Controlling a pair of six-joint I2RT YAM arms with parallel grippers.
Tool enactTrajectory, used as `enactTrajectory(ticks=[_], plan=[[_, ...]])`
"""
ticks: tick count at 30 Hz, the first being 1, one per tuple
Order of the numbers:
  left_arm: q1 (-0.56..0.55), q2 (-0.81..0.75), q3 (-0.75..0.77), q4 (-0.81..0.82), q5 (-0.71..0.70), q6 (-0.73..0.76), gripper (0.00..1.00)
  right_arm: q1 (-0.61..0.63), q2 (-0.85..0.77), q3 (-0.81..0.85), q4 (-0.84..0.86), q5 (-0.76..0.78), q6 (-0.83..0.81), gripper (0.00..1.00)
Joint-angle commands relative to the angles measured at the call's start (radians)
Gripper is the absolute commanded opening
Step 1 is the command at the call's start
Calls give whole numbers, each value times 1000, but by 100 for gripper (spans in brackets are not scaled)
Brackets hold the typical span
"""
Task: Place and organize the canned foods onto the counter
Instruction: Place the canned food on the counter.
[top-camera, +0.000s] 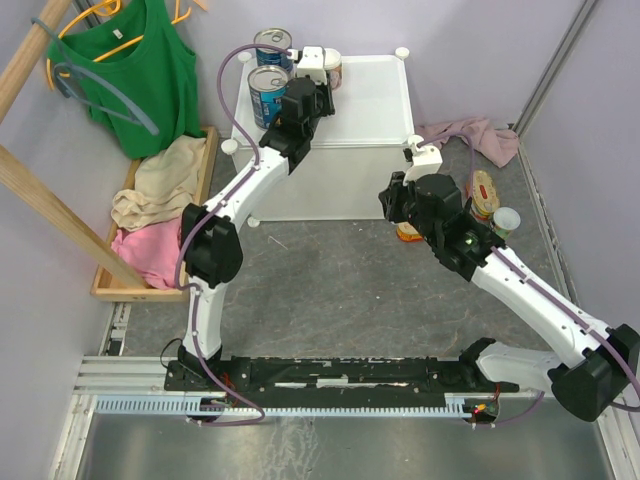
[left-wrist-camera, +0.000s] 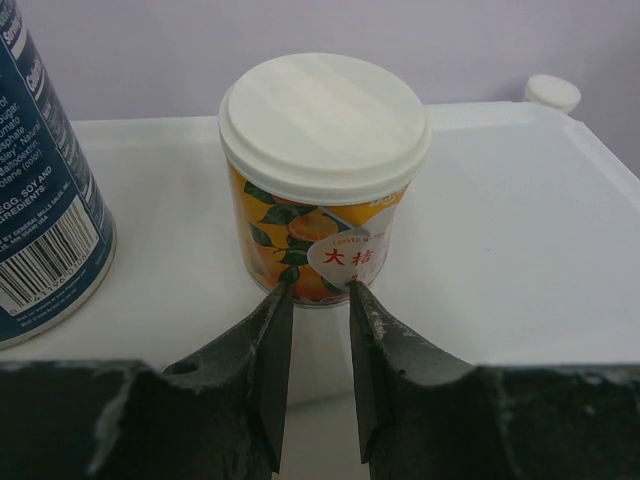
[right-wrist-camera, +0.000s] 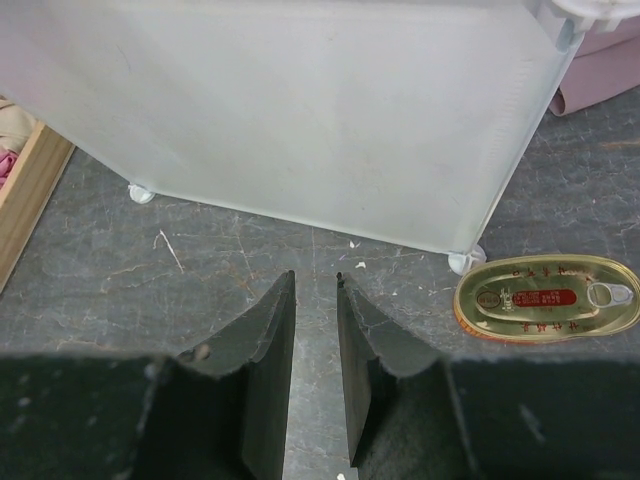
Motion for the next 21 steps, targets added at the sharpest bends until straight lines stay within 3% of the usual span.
enactTrajectory(ticks=[1,21], plan=[[10,19,58,67,18,-2,37,10,4,48,61,8,-12,31],[21,52,91,76,28,-28,37,17,17,43,75,12,-11,32]])
